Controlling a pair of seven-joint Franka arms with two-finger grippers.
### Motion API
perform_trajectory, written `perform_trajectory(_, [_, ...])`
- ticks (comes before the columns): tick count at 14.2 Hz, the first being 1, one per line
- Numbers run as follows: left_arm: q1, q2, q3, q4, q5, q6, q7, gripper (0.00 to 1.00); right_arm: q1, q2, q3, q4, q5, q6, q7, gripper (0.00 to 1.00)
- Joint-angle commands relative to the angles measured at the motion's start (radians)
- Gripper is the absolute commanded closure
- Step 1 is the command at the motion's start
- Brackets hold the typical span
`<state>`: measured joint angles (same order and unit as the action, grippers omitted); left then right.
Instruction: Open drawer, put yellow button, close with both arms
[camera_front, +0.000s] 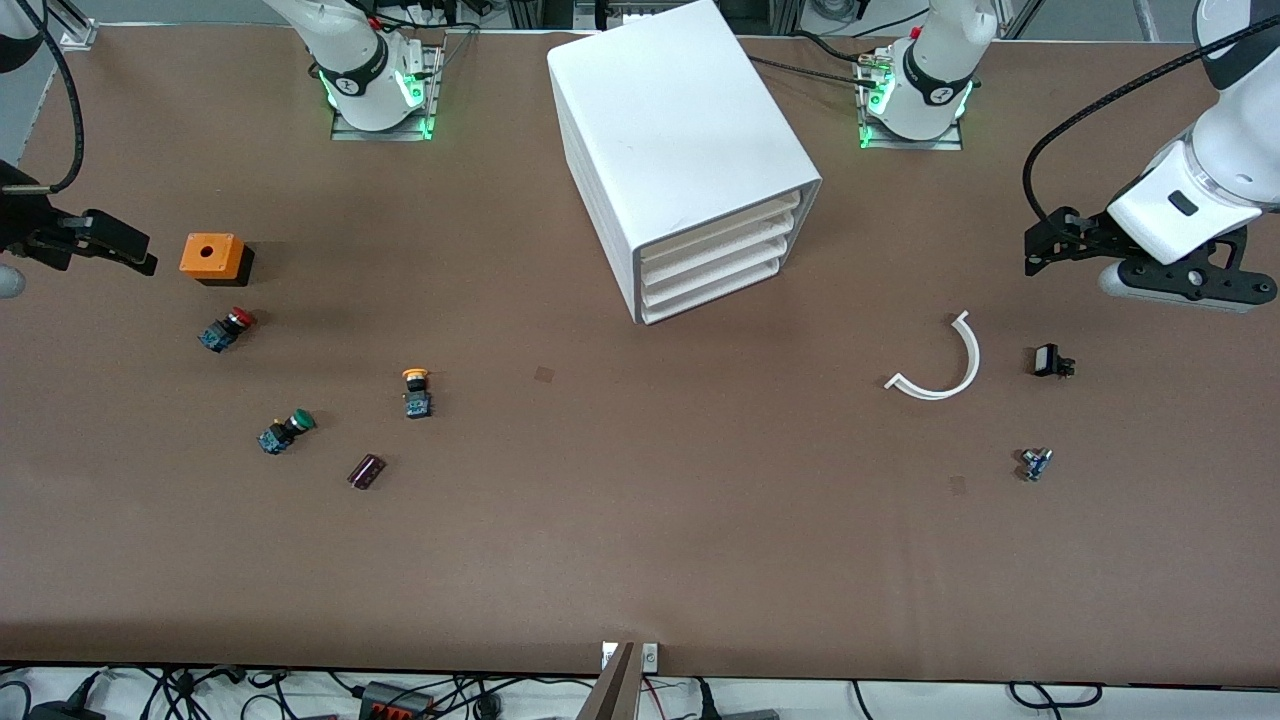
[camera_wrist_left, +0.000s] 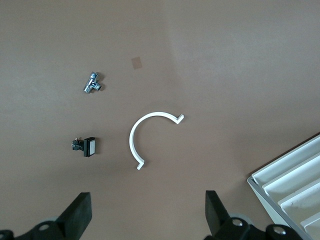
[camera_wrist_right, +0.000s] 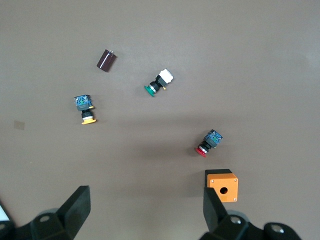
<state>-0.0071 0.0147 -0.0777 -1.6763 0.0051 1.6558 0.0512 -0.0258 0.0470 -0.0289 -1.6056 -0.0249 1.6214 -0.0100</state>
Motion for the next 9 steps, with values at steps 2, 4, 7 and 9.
perform_trajectory(2, [0.002, -0.013, -0.004, 0.003, 0.01, -0.016, 0.015, 0.0, -0.003, -0.009, 0.001, -0.008, -0.007, -0.006, -0.008, 0.0])
perform_trajectory(4, [0.002, -0.015, -0.002, 0.003, 0.012, -0.016, 0.015, 0.0, -0.003, -0.009, 0.001, -0.008, -0.007, -0.006, -0.01, 0.0])
perform_trajectory(7, [0.002, -0.015, -0.004, 0.003, 0.01, -0.016, 0.015, 0.0, -0.002, -0.009, 0.003, -0.007, -0.003, -0.008, -0.008, 0.0])
perform_trajectory(9, [0.002, -0.015, -0.002, 0.003, 0.012, -0.016, 0.015, 0.0, 0.009, -0.007, 0.004, -0.007, -0.003, -0.009, -0.008, 0.0])
